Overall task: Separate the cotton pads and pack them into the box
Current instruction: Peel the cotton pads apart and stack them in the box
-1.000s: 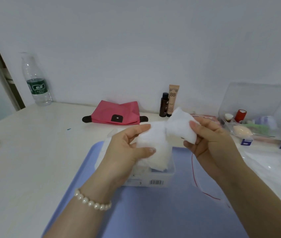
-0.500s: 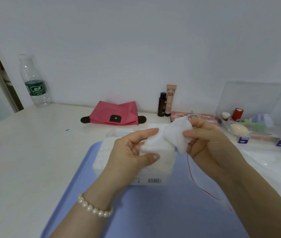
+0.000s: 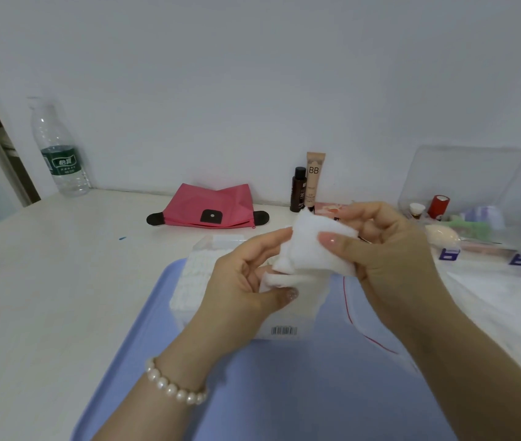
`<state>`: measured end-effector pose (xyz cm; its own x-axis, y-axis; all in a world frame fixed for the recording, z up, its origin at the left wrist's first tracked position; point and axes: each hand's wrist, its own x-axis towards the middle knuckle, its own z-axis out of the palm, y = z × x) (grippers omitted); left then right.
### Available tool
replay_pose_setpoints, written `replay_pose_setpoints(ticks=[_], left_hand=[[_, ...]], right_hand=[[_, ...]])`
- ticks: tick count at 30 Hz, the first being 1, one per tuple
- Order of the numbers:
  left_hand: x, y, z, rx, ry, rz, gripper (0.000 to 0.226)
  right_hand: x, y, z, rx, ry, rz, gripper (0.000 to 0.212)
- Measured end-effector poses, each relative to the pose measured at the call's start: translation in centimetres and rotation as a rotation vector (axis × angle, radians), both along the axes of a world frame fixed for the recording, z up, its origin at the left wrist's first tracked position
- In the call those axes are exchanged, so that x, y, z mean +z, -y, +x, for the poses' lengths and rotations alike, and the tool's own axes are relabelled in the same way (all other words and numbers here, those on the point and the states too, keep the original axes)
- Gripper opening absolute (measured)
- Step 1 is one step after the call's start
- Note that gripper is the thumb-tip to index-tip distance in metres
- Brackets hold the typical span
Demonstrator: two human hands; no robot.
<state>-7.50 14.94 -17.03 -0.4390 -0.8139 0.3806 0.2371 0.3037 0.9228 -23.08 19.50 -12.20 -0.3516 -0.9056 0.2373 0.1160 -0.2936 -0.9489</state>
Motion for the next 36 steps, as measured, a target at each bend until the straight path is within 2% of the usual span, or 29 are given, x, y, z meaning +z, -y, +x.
replay_pose_setpoints(ticks=[4, 8, 14, 18, 22, 24, 26, 28, 31, 36], left_hand=[[0.0, -0.1, -0.2, -0.071, -0.044, 0.036, 0.065], [0.1, -0.3, -0.3, -0.097, -0.049, 0.033, 0.071], [0.2, -0.8, -0.5, -0.073, -0.039, -0.055, 0.080], [-0.3, -1.1, -0.6, 0.003, 0.039, -0.170, 0.068], [-0.7, -0.7, -0.8, 0.050, 0.033, -0.244, 0.045], [-0.7, -0.6, -0.8, 0.068, 0.046, -0.287, 0.036], [-0.8, -0.5, -0.7, 0.077, 0.069, -0.334, 0.034], [-0.7, -0.4, -0.6, 0.068, 0.095, -0.371, 0.033], [-0.5, -0.4, -0.4, 0.031, 0.140, -0.382, 0.040], [-0.3, -0.7, -0.3, 0.043, 0.197, -0.352, 0.036]], right_hand=[[-0.6, 0.1, 0.5, -0.114, -0.158, -0.008, 0.028], [-0.6, 0.1, 0.8, -0.148, -0.234, -0.058, 0.031], [-0.8, 0.0, 1.0, -0.202, -0.340, -0.095, 0.033], [-1.4, 0.2, 1.1, -0.250, -0.414, -0.110, 0.038], [-1.4, 0.4, 0.6, -0.298, -0.577, -0.070, 0.040], [-1.1, 0.7, -0.2, -0.188, -0.477, 0.098, 0.043], [-0.6, 0.9, -1.0, 0.093, -0.206, 0.322, 0.058], [-0.3, 0.7, -1.4, 0.323, -0.084, 0.430, 0.064], [-0.2, 0.7, -2.0, 0.376, -0.137, 0.379, 0.055], [0.2, 0.5, -2.3, 0.450, -0.076, 0.315, 0.050]])
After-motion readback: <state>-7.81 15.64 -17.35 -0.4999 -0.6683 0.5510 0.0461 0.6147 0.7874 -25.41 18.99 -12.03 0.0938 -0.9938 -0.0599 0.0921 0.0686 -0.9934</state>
